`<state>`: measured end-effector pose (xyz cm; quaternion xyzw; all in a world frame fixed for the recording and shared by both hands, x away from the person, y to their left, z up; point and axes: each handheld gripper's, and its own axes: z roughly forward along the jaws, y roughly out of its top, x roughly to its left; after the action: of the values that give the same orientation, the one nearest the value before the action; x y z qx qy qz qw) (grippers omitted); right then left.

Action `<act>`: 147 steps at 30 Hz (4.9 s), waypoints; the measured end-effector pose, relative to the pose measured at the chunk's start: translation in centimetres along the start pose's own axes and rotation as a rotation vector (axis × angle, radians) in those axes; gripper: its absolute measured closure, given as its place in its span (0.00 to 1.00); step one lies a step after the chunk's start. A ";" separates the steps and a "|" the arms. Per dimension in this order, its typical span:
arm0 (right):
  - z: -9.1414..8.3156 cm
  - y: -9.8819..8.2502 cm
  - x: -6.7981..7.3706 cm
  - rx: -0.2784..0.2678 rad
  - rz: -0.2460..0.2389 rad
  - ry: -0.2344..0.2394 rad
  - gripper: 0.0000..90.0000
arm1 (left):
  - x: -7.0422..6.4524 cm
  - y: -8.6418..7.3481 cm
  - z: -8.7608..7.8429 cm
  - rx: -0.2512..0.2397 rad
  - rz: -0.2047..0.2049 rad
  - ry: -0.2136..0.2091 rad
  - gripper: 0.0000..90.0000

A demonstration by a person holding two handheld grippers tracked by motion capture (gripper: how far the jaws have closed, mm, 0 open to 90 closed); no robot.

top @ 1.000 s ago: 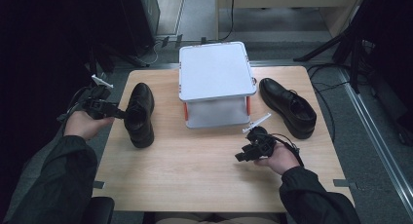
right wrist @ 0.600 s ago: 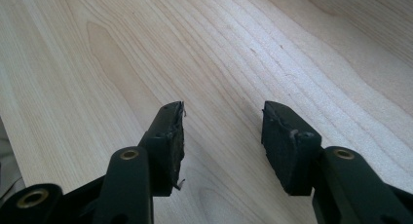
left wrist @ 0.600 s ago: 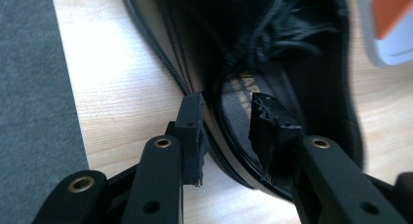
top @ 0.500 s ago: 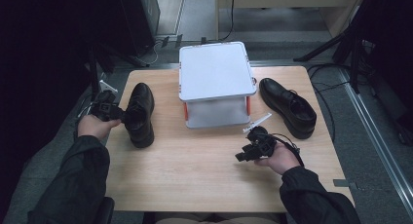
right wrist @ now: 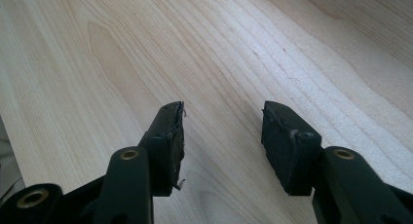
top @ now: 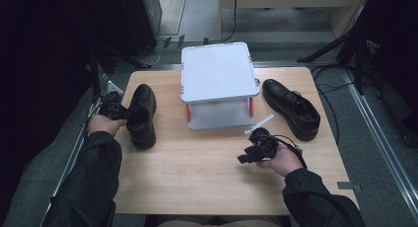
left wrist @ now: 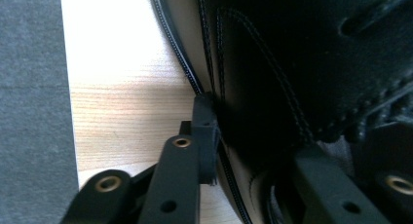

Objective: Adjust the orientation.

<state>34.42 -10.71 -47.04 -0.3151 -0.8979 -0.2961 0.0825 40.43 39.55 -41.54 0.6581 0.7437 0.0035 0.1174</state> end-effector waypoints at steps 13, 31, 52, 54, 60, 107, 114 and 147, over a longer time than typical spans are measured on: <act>-0.2 0.1 -0.2 -0.010 -0.006 0.008 0.57 | 1.1 0.9 -1.5 0.003 -0.093 -0.075 0.95; -0.2 0.4 -0.2 -0.041 -0.072 0.012 0.59 | -3.0 3.9 -8.2 -0.029 -0.058 -0.085 0.94; 0.1 0.9 0.0 -0.041 -0.098 0.038 0.59 | -10.2 7.1 -16.5 -0.104 -0.029 -0.106 0.94; 0.2 0.9 0.0 -0.032 -0.096 0.036 0.59 | -11.2 7.4 -16.9 -0.100 -0.028 -0.098 0.94; 0.1 0.7 0.2 -0.033 -0.106 0.034 0.59 | -14.1 7.9 -17.2 -0.112 -0.002 -0.116 0.94; -1.2 -1.6 0.0 -0.054 -0.069 0.003 0.59 | -23.1 8.8 -10.9 -0.056 0.039 -0.234 0.84; -1.2 -1.6 -0.1 -0.052 -0.070 0.000 0.59 | -22.7 8.6 -10.6 -0.067 0.065 -0.251 0.77; -1.3 -1.7 -0.7 -0.031 -0.013 -0.008 0.58 | -18.2 5.4 -15.3 -0.113 0.192 -0.368 0.54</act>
<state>33.86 -12.87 -46.99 -0.3116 -0.8956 -0.3091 0.0724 44.91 24.68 -22.66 0.7078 0.6422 -0.0640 0.2873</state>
